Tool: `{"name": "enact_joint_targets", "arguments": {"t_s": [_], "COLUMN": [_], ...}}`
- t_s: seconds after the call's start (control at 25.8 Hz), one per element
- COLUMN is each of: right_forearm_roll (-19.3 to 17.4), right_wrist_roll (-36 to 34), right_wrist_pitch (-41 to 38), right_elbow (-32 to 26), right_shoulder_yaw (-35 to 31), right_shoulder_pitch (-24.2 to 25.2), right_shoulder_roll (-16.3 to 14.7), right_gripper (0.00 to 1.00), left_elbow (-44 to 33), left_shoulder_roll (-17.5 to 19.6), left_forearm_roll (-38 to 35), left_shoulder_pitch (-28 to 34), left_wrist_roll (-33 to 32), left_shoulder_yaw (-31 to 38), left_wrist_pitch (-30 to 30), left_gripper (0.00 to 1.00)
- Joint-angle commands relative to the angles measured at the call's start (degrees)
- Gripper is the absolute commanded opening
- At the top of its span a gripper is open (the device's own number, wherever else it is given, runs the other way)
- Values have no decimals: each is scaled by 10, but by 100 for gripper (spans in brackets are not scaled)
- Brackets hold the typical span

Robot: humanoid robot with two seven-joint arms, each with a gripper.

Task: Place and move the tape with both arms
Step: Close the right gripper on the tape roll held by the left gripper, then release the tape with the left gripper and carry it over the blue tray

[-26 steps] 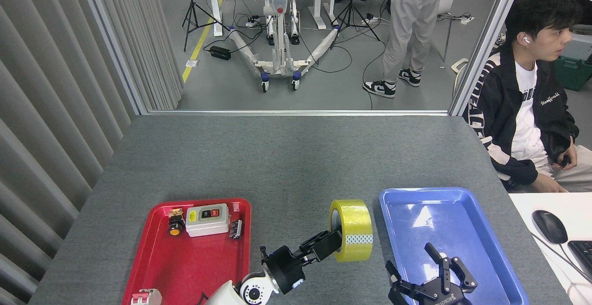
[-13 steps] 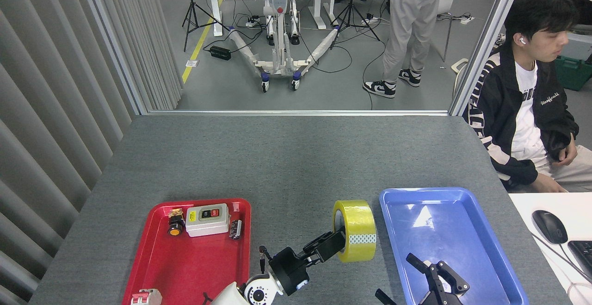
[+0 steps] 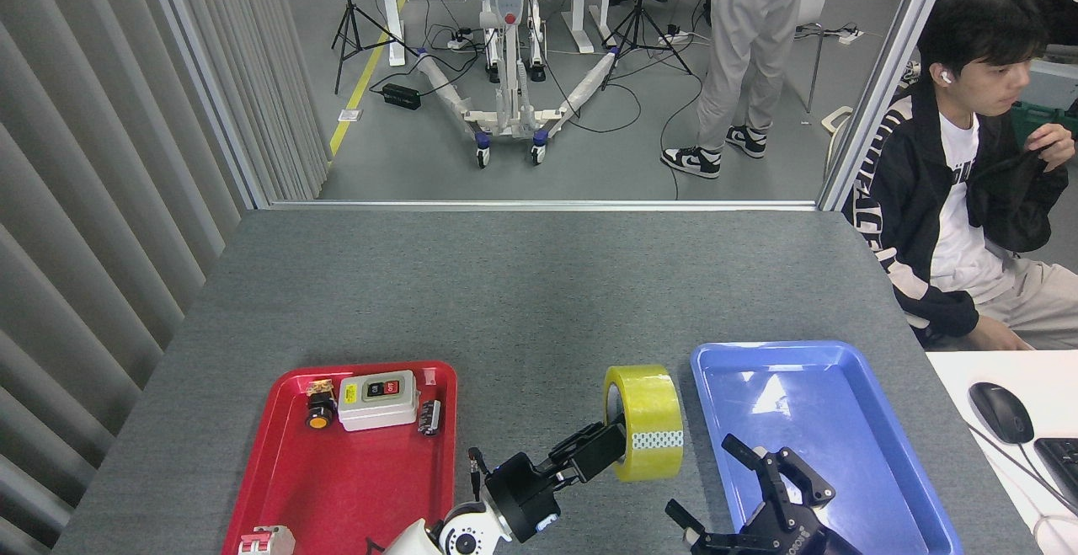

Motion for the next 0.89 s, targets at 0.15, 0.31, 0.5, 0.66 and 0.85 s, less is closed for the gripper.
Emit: {"name": "enact_joint_targets", "arguments": {"t_s": [0.15,0.31,0.5,0.66,0.85], "right_forearm_roll": [-6,-6,-6,-6,-6], "right_wrist_roll": [1,1,1,1,1], "right_wrist_pitch": [2,4,-3,-36,-58], "right_elbow": [9,13,15,15,11], "right_shoulder_yaw": [47,63,76,77,77], "right_shoulder_pitch": [-16,-33,-39,-33,-30], "right_shoulder_roll": [-1,-1,-1,-2,-12], "right_gripper": [99,99,90,50,11], "left_elbow": [-12,-16,-18,-18,-19], "left_shoulder_roll": [1,-3,1,0,-1], "left_forearm_roll": [-4,-4,-5,-5,-5], "left_shoulder_pitch": [4,6,7,11,11], "left_wrist_roll": [-4,-7,-9,-10,-5], "left_shoulder_yaw": [-5,-10,-11,-13,-13], "left_wrist_pitch": [0,0,0,0,0], "left_gripper": [0,0,0,0,30]}}
